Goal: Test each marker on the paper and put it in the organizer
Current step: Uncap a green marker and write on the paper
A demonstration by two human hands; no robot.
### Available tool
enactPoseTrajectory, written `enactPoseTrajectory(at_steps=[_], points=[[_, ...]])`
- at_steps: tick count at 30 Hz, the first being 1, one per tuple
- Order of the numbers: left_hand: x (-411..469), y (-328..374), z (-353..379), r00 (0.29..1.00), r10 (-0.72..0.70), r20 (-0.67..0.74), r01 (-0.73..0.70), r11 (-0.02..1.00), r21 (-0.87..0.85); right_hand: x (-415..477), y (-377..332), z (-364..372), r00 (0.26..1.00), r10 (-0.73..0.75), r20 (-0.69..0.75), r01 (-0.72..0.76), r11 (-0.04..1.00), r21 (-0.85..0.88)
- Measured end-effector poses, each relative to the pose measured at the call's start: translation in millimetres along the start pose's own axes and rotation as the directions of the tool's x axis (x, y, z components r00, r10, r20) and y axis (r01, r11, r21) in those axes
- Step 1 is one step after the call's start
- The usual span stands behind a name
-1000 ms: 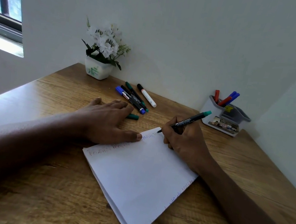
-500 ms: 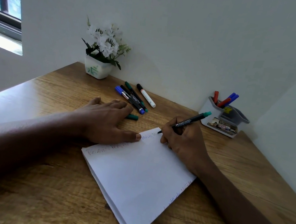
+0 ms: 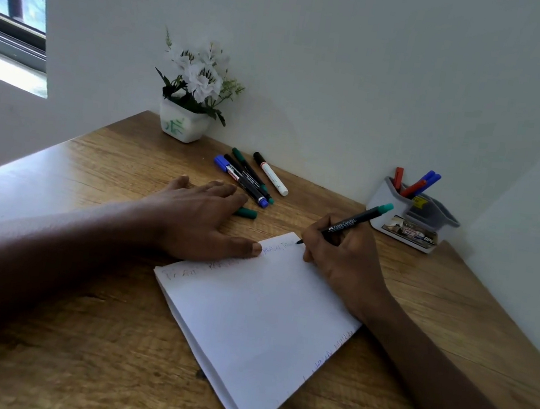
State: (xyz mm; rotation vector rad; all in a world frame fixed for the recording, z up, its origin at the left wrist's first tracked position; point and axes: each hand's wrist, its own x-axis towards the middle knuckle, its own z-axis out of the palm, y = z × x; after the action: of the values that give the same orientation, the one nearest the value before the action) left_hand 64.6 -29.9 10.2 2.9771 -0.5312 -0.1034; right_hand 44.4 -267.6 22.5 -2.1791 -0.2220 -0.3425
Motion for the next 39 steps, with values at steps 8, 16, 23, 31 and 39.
enactPoseTrajectory(at_steps=[8,16,23,31,39], points=[[-2,0,-3,1.0,0.0,0.021,0.0,1.0,-0.001,1,1,1,0.999,0.03,-0.025,-0.03,1.0,0.006],[-4,2,-4,1.0,-0.005,0.03,0.006,1.0,-0.019,1,0,2,0.999,0.051,-0.021,-0.051,0.999,-0.014],[-4,2,-3,1.0,-0.001,0.025,0.002,0.999,-0.043,3,2,2,0.991,0.112,-0.074,-0.106,0.991,0.082],[-9,5,-6,0.935,0.036,-0.353,-0.111,0.975,-0.195,9,-2,-20,0.984,0.132,0.119,-0.178,0.749,0.639],[-9,4,-8,0.904,-0.034,-0.426,-0.082,0.965,-0.251,0,-10,-12,0.964,0.049,0.263,-0.219,0.706,0.673]])
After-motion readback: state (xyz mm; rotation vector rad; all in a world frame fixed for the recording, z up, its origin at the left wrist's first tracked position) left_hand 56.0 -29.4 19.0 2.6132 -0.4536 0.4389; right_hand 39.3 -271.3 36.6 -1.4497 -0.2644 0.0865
